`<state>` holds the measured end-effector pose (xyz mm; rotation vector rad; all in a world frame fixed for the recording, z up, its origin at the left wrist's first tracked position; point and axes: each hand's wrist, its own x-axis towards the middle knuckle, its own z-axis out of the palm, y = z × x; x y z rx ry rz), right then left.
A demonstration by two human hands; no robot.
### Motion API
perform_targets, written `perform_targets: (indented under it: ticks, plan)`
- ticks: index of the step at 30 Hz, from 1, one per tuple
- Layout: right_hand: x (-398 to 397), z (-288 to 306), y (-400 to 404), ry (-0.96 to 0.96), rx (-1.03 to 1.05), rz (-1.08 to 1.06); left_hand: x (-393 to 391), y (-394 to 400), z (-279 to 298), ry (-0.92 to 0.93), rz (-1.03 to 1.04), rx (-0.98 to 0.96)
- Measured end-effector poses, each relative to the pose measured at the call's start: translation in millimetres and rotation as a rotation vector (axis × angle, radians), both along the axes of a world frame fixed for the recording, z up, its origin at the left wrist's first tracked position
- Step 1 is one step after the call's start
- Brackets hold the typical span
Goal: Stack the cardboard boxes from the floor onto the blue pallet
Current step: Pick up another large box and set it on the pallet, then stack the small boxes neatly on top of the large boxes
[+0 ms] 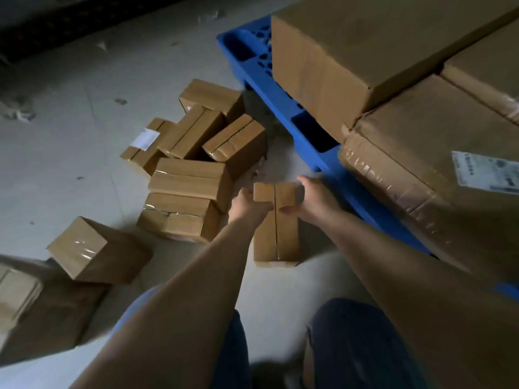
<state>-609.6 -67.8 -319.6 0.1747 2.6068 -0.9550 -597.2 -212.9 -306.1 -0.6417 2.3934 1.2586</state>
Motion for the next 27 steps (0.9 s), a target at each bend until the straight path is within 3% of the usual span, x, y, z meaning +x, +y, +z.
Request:
perform_targets:
  ticks: [6,11,16,19,27]
  plan:
    - [28,-54,-12,-0.199,-0.115,-0.045,25,-10,-46,-0.254,0.063,-0.052]
    - [42,-70,-23,-0.304,-0.296,-0.06,39,-4,-52,-0.374,0.059,0.174]
    - [35,-45,-28,-0.179,-0.434,-0.23,30,-2,-28,-0.223,0.194,0.241]
    - [18,-11,-29,-0.081,-0.468,-0.282,21,-4,0,-0.039,0.291,0.223]
    - [-28,114,-17,0.251,-0.565,-0.351,-26,9,128,0.348,0.272,0.293]
